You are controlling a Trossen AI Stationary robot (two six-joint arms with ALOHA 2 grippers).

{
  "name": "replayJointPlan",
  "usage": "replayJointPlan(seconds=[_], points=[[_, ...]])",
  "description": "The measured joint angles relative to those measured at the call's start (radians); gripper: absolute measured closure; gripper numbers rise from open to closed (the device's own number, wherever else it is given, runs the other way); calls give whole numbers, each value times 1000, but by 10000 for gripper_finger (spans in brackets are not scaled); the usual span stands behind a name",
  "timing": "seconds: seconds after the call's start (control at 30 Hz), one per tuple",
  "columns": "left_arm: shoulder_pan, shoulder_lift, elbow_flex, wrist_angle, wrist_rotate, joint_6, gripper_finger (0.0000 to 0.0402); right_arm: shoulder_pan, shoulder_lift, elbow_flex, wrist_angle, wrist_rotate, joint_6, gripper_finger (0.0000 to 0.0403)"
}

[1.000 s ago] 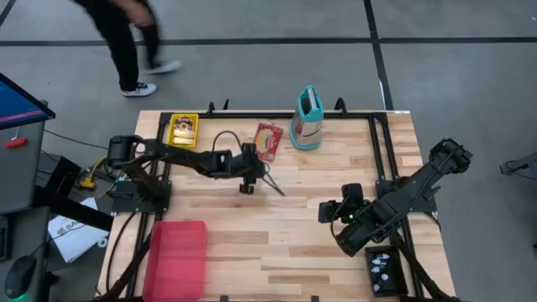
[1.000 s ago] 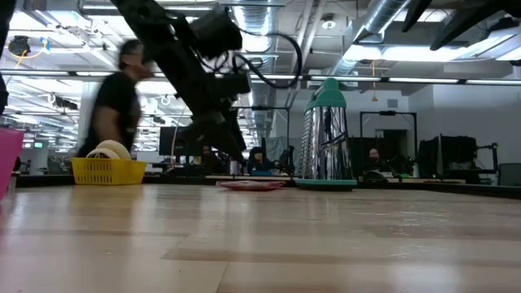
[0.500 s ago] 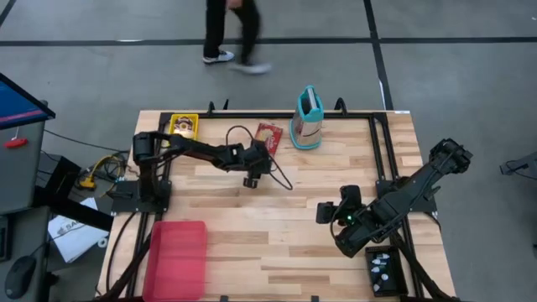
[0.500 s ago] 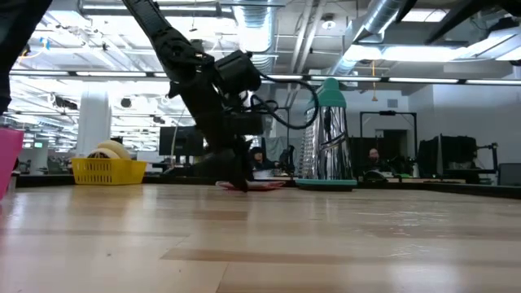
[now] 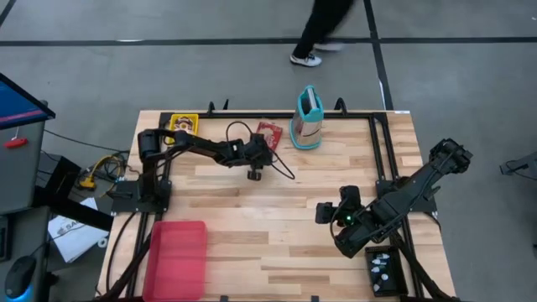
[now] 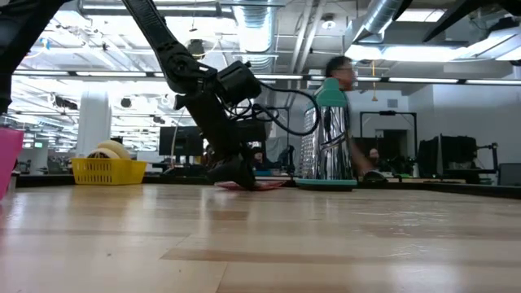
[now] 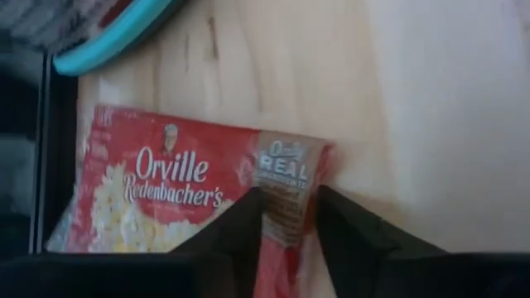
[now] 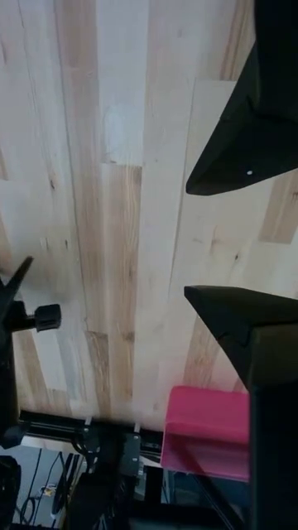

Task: Pick & Place Food Item
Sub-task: Put the red popcorn bag in the red bin

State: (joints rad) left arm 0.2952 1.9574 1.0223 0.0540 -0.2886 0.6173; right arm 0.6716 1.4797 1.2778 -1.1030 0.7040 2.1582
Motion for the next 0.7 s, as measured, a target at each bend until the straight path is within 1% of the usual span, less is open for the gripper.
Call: replayJointPlan(seconds=[0.1,0.2,0.23,0.33,0.4,0.5,0.6,0.7], points=[[17,2,-1,-1,-3,-34,331,0,0,0,1,0,0,221],[27,2,-2,-12,-17,-71,383,0,0,0,1,0,0,220],[28,2,-2,-15,-19,-87,392,0,0,0,1,0,0,220],[11,-31,-5,-53,-10,-129,398,2,0,0,7,0,0,221],[-12,-74,-6,-88,13,-157,400,5,0,0,8,0,-5,220],[-68,-180,-5,-148,44,-227,401,9,0,0,9,1,-9,220],[-138,-302,-6,-233,49,-307,401,11,0,0,11,6,-19,220],[-222,-435,-5,-327,50,-386,401,15,0,0,24,37,-41,220]])
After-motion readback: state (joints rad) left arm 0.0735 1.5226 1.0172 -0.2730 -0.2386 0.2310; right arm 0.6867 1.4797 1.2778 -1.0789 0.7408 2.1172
